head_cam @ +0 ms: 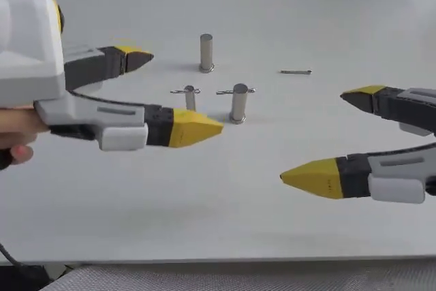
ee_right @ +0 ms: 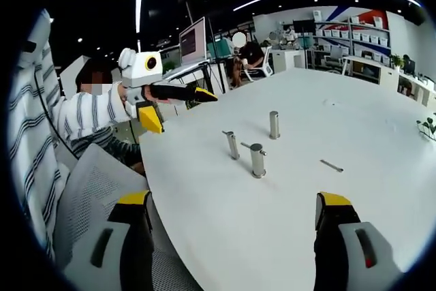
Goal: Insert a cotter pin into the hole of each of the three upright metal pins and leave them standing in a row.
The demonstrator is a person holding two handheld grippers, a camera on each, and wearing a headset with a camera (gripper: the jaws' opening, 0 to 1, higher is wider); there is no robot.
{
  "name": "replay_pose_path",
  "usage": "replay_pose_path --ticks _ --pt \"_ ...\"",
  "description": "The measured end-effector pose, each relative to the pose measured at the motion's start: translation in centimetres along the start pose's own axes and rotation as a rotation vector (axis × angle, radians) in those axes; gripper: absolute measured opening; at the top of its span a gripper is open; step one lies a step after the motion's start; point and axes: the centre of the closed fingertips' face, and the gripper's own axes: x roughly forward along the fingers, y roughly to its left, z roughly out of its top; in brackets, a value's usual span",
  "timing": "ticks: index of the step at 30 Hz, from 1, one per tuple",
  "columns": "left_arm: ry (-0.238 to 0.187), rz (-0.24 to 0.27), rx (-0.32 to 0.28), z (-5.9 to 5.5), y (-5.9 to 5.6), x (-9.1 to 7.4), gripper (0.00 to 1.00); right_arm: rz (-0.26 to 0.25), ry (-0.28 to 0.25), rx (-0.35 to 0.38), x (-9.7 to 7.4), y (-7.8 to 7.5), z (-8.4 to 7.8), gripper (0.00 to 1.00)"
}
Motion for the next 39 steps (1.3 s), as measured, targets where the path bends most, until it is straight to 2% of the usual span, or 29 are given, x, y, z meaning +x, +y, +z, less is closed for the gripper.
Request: replay_pose_path --ticks 1,4,7,8,11,13,14,16,20,23,26,29,33,36,39 --pt "-0.007 0.0 0.011 0.7 0.5 0.3 0.91 -0.003 -0.002 0.003 -0.1 0.0 0.0 0.98" --pt "-0.007 -0.001 0.041 1.7 1.4 1.1 0.9 -0.018 -0.006 0.006 -0.2 0.0 -0.1 0.98" --pt "0.013 -0.017 0.069 2.0 2.1 2.2 0.9 -0.027 -0.002 0.013 -0.2 -0.1 -0.3 0.97" --pt "0.02 -0.026 0.071 2.0 2.7 2.7 0.9 -0.031 -0.006 0.016 -0.2 0.0 -0.3 0.97" --pt "0.026 -0.061 0.064 2.1 3.3 3.7 0.88 -0.033 -0.021 0.033 -0.2 0.1 -0.1 0.97" --pt "0.04 -0.067 0.077 2.1 3.7 4.4 0.88 -0.035 -0.026 0.039 -0.3 0.2 0.0 0.97" --pt "0.059 -0.068 0.093 2.0 4.8 4.7 0.88 -0.036 -0.026 0.04 -0.3 0.2 0.0 0.97" --pt "0.094 -0.065 0.124 1.7 5.9 5.3 0.87 -0.047 -0.019 0.044 -0.4 0.0 -0.1 0.97" --pt "0.11 -0.072 0.124 1.3 6.7 6.4 0.84 -0.059 -0.03 0.061 -0.6 -0.2 0.1 0.97" --pt "0.161 -0.074 0.142 0.2 7.3 7.3 0.8 -0.067 -0.026 0.064 -0.7 -0.3 0.0 0.97" --pt "0.176 -0.072 0.148 -0.3 7.8 8.0 0.78 -0.072 -0.023 0.069 -0.9 -0.4 -0.1 0.97" --pt "0.177 -0.06 0.145 -0.4 8.4 8.6 0.7 -0.075 -0.027 0.075 -1.1 -0.6 -0.1 0.95" --pt "0.194 -0.051 0.157 -0.8 9.1 9.3 0.65 -0.074 -0.031 0.083 -1.2 -0.6 -0.1 0.95" --pt "0.218 -0.047 0.127 -1.4 9.4 9.9 0.62 -0.072 -0.026 0.087 -1.1 -0.5 -0.3 0.95" --pt "0.239 -0.041 0.136 -2.1 9.7 10.4 0.58 -0.068 -0.017 0.094 -1.0 -0.4 -0.5 0.95"
